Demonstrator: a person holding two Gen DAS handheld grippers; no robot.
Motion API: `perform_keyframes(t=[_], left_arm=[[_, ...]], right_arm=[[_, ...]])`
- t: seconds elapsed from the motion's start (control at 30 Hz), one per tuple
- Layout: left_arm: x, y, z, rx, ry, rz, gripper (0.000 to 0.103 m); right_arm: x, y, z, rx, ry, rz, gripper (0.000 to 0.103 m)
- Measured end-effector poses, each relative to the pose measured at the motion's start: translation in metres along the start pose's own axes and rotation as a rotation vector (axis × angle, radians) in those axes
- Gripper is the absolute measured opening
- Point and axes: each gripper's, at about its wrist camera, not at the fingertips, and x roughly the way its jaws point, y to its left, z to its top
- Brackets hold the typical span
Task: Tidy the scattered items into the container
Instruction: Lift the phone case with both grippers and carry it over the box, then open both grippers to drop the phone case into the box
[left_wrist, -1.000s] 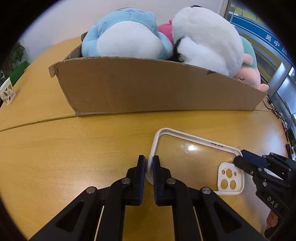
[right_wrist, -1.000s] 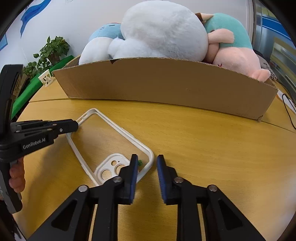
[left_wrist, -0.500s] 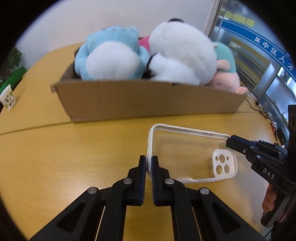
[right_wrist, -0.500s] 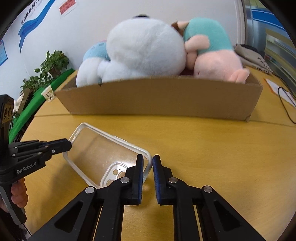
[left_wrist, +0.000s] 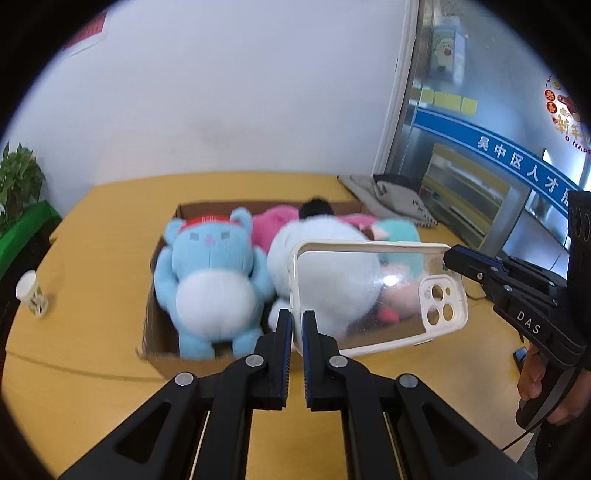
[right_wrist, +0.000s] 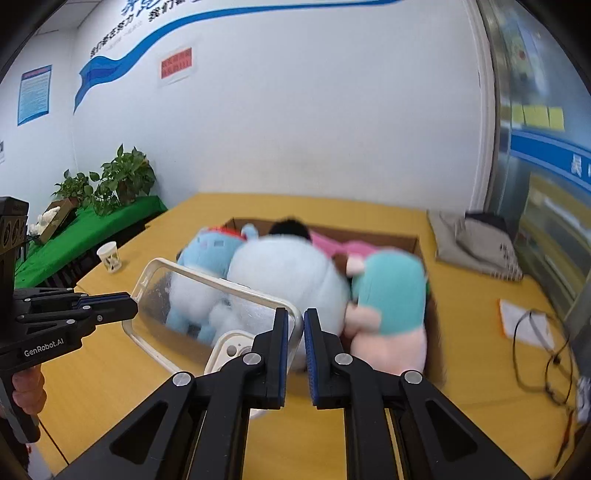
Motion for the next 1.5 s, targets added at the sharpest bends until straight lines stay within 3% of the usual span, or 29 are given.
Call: perform_keyframes(t=[0.2,0.33,0.6,0.8,1.03,1.3,1.33,1.37,1.4,1.43,1.47,1.5], left_arm=[[0.000,-0.005,0.057,0.029,-0.074,-0.003,0.005],[0.020,0.000,0.096,0.045,-0.089,0.008,0.005],[0.092,0.018,0.131,0.024,-0.022,0.006,0.005],[0.174,0.040,0.131,-0.032,0.122,-0.002,0.005],[0.234,0.053,0.098,-0.085,0.266,-0.001,0.005],[0.230,0.058,0.088,-0.085,0.243,0.020,0.006],[0.227,0.058,0.090,-0.083,0.227,0.033,0.014],[0.222,0.059,0.092,-0.082,0.208,0.049,0.025],[0.214,0.061,0.093,-0.083,0.190,0.062,0.032],[0.205,0.062,0.094,-0.088,0.170,0.064,0.046],[0.197,0.061,0.096,-0.092,0.148,0.065,0.056],[0.183,0.061,0.097,-0.091,0.116,0.068,0.059]], right_arm=[[0.003,-0.021,0.060,-0.049,-0.066,-0.014,0.009],[0.022,-0.035,0.096,-0.077,-0.072,-0.024,0.010],[0.091,-0.065,0.124,-0.094,0.002,-0.026,0.010],[0.170,-0.085,0.119,-0.081,0.126,-0.033,0.009],[0.241,-0.100,0.089,-0.052,0.300,-0.027,0.009],[0.251,-0.101,0.080,-0.083,0.353,-0.044,0.010],[0.252,-0.101,0.079,-0.081,0.361,-0.044,0.010],[0.251,-0.102,0.078,-0.074,0.360,-0.048,0.012],[0.248,-0.103,0.078,-0.069,0.352,-0.053,0.023],[0.243,-0.104,0.079,-0.061,0.339,-0.059,0.046],[0.236,-0.105,0.081,-0.051,0.318,-0.066,0.061],[0.227,-0.105,0.083,-0.040,0.291,-0.075,0.081]])
